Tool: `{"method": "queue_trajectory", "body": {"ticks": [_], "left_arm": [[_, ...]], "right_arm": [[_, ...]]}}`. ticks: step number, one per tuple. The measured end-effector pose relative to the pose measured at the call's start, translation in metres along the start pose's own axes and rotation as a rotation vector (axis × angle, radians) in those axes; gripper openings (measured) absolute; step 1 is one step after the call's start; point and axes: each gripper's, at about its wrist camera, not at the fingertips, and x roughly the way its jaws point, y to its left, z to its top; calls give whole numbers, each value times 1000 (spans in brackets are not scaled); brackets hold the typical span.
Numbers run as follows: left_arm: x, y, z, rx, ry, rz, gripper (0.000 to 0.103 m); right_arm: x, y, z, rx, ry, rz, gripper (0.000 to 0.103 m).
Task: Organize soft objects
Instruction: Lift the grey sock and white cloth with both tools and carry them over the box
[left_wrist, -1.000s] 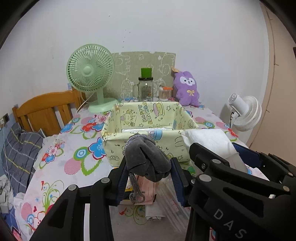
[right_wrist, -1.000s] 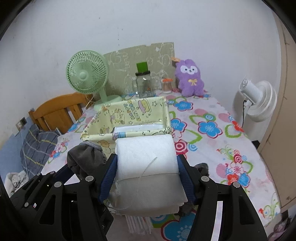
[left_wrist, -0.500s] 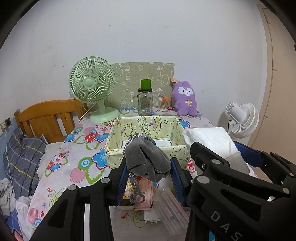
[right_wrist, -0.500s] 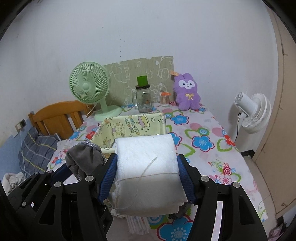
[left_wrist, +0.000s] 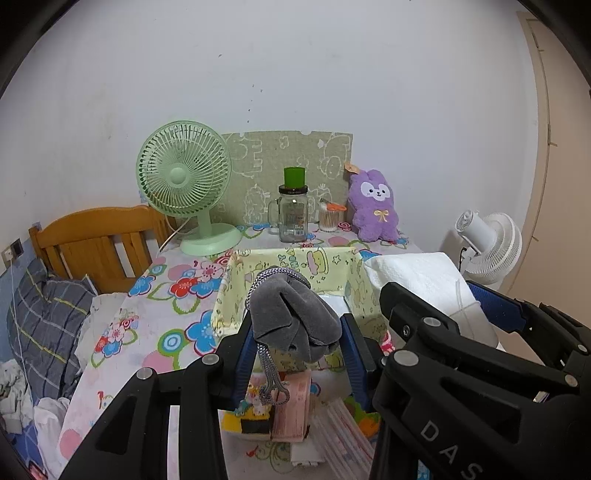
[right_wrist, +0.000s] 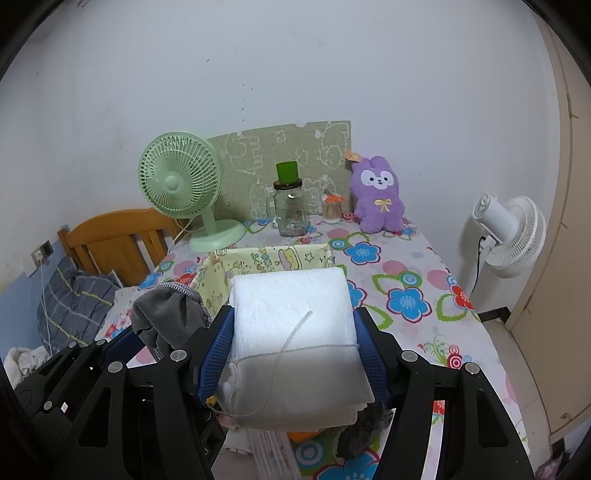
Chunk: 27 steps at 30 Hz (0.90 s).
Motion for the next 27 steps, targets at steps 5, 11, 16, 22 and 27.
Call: {"method": "queue_trajectory", "body": {"ticks": [5, 11, 16, 22, 27], "left_arm": [[10, 1, 9, 1, -5, -1, 45], [25, 4, 18, 4, -5, 2, 45], [37, 6, 25, 5, -3, 3, 45], [53, 8, 34, 12, -4, 3, 45], [67, 11, 37, 17, 6, 6, 45]], "right_arm": [[9, -1, 11, 1, -7, -4, 68], [24, 0, 20, -4, -5, -2, 68], [37, 0, 28, -9, -3, 0, 68], [51, 0, 36, -11, -5, 0, 68], [70, 1, 43, -12, 5, -8, 68]]}}
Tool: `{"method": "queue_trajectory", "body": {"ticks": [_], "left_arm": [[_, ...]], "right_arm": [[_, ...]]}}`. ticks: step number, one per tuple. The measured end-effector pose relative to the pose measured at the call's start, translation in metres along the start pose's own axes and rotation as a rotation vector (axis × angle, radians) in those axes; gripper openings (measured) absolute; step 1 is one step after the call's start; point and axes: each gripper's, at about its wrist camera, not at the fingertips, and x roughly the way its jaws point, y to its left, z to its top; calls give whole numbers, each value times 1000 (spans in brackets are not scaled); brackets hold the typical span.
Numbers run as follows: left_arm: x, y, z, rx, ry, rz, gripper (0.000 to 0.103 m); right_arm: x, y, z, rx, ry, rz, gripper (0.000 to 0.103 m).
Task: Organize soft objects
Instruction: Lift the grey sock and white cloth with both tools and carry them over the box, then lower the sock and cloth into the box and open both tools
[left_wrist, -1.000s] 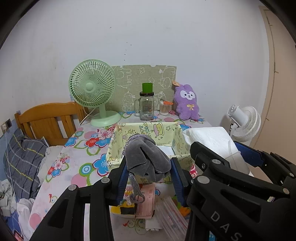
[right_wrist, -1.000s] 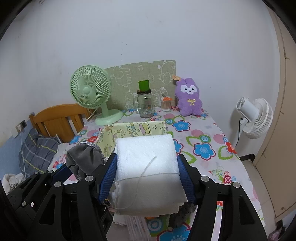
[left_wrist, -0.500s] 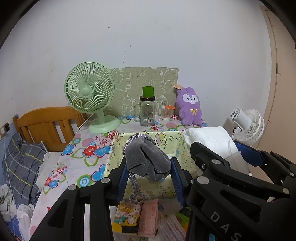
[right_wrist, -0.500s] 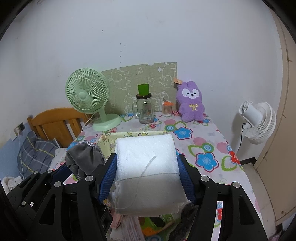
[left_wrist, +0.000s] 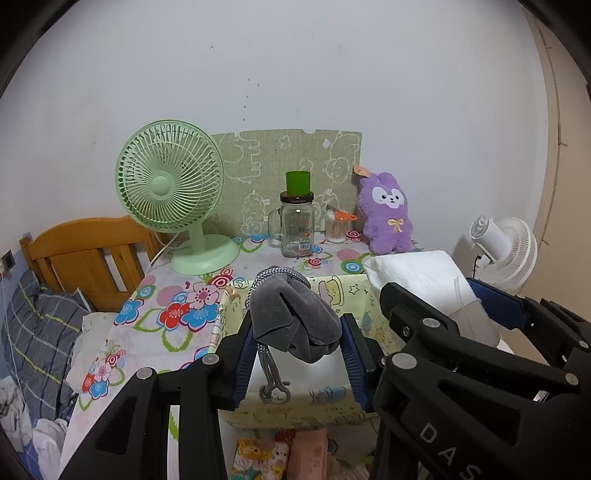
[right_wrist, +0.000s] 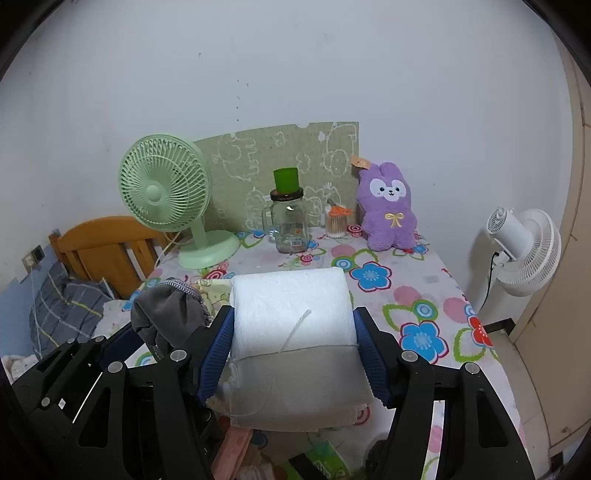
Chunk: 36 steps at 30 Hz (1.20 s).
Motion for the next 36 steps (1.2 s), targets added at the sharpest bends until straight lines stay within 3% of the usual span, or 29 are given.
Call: {"method": "queue_trajectory", "body": {"ticks": [14, 29, 31, 33, 36], "left_arm": [[37, 8, 7, -10, 45, -25, 45], [89, 15, 4, -6, 165, -21, 46], [95, 16, 2, -14, 162, -8, 49], [99, 18, 1, -24, 163, -1, 65], [103, 21, 1, -30, 172, -5, 73]], "right_arm": [[43, 2, 11, -23, 36, -19, 68], [99, 1, 10, -12, 128, -26, 68], [104, 1, 9, -9, 138, -30, 68], [110, 0, 8, 1, 143, -35, 68], [116, -1, 7, 9, 152, -35, 68]]}}
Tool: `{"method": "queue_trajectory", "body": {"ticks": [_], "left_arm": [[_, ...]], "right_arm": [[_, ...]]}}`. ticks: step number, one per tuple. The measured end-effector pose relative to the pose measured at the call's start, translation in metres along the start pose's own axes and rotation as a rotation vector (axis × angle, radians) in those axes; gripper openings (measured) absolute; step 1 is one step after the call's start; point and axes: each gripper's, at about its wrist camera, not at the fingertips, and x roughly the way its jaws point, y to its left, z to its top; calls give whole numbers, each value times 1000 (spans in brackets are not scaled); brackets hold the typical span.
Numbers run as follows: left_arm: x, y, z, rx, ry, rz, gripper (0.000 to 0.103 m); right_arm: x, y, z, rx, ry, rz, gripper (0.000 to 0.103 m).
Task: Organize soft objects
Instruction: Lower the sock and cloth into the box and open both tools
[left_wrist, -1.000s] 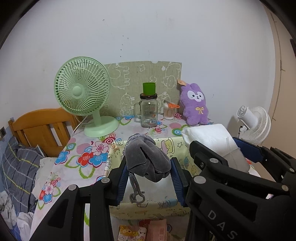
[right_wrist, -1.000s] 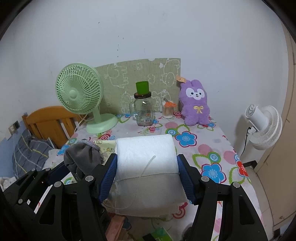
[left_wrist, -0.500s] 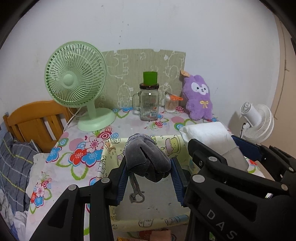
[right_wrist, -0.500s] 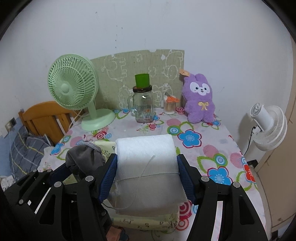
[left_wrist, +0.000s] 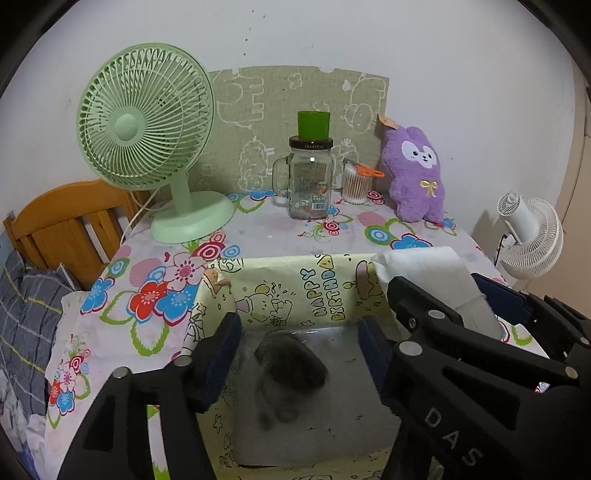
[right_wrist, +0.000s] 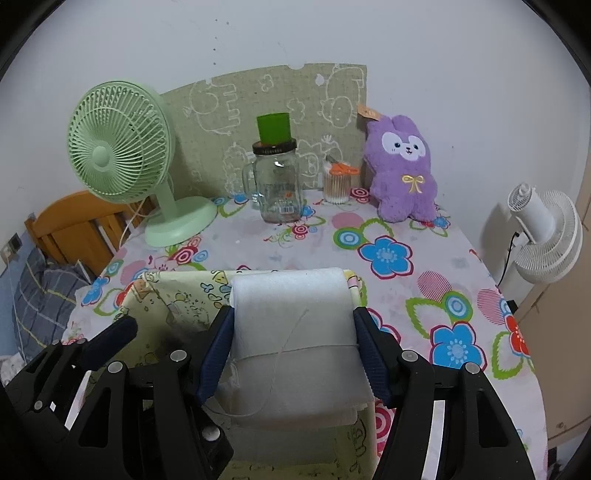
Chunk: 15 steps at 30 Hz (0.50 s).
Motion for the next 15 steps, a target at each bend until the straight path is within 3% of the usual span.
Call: {"method": "queue_trajectory", "body": {"ticks": [7, 12, 15], "left_arm": [[9, 3, 0, -4, 25, 25, 84], [8, 4, 0, -6, 25, 20, 91], [5, 3, 0, -2, 20, 28, 92]], "right_arm": [[11, 0, 0, -6, 18, 7, 70], [12, 4, 1, -20, 22, 41, 89], [7, 6, 1, -26, -6, -11, 102]]}}
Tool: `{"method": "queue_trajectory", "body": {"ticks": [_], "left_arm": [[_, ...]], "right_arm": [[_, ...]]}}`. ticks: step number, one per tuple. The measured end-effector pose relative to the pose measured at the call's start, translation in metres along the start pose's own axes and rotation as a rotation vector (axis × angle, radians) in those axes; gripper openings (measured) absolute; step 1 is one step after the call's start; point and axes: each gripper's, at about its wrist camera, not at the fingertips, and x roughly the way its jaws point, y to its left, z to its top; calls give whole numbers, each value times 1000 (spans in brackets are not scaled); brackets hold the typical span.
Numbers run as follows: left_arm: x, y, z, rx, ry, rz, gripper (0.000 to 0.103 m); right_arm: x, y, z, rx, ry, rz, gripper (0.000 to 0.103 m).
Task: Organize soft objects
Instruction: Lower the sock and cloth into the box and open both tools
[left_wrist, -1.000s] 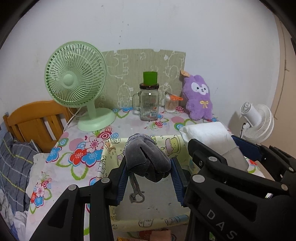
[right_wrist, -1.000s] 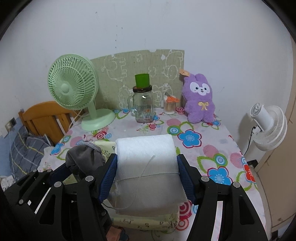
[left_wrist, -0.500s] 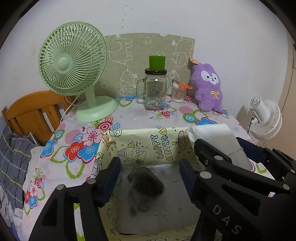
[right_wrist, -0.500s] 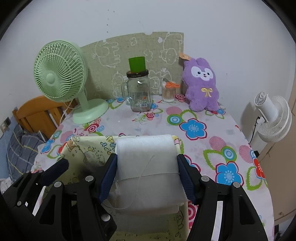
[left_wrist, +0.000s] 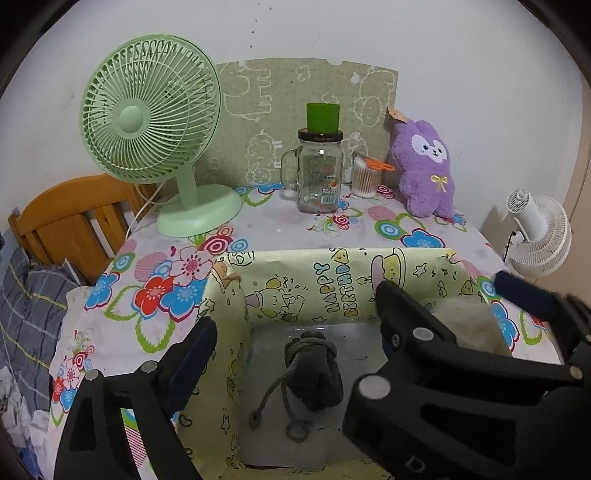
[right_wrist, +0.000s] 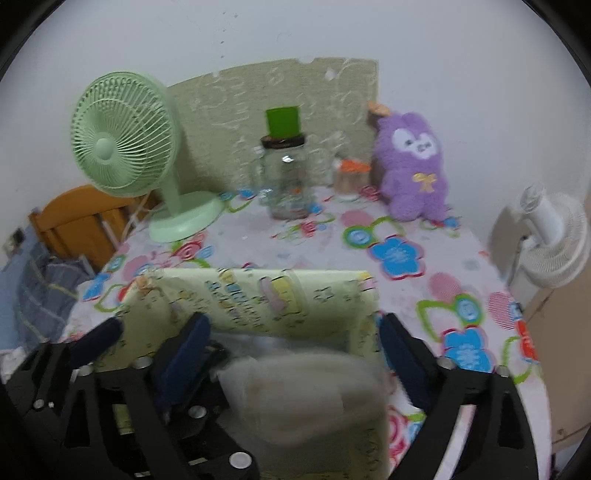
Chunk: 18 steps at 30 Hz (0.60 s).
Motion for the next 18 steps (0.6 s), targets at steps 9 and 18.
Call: {"method": "queue_trajectory", "body": {"ticks": [9, 18], "left_arm": [[-13, -5, 2, 10, -34, -4, 98], [-34, -9, 2, 23, -71, -4, 101]], "right_arm": [[-14, -4, 2, -4, -27, -7, 102], [-33, -6, 2, 1, -45, -5, 102]]}}
